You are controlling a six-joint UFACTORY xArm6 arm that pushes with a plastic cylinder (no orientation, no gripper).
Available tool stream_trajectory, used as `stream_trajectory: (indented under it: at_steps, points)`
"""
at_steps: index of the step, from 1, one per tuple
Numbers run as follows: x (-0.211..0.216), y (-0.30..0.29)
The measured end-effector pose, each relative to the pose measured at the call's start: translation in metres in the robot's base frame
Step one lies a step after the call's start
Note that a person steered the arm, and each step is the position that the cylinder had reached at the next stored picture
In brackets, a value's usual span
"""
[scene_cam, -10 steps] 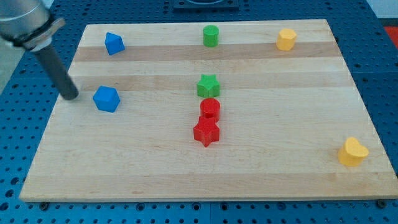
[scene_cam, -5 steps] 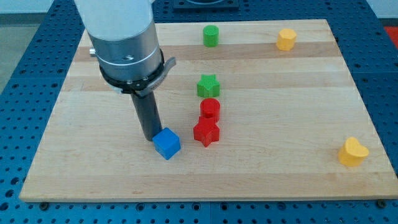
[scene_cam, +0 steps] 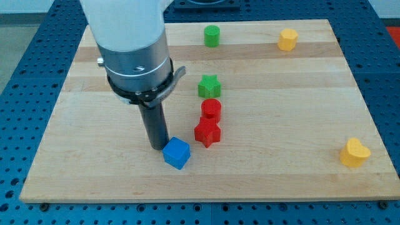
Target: Move the blue cube to the bottom side of the red star
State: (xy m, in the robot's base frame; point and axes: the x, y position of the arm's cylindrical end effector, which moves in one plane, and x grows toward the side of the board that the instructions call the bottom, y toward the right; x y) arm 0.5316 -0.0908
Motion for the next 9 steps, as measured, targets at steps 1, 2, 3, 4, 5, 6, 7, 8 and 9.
stream_trajectory:
  at_steps: [1,2,3,4,5,6,7,8,9]
  points:
    - [0.0,-0.006]
    - [0.013,-0.006]
    - [0.013,0.0]
    - [0.014,0.016]
    - [0.014,0.045]
    - [0.014,0.045]
    - [0.014,0.045]
    - [0.014,0.046]
    - [0.014,0.054]
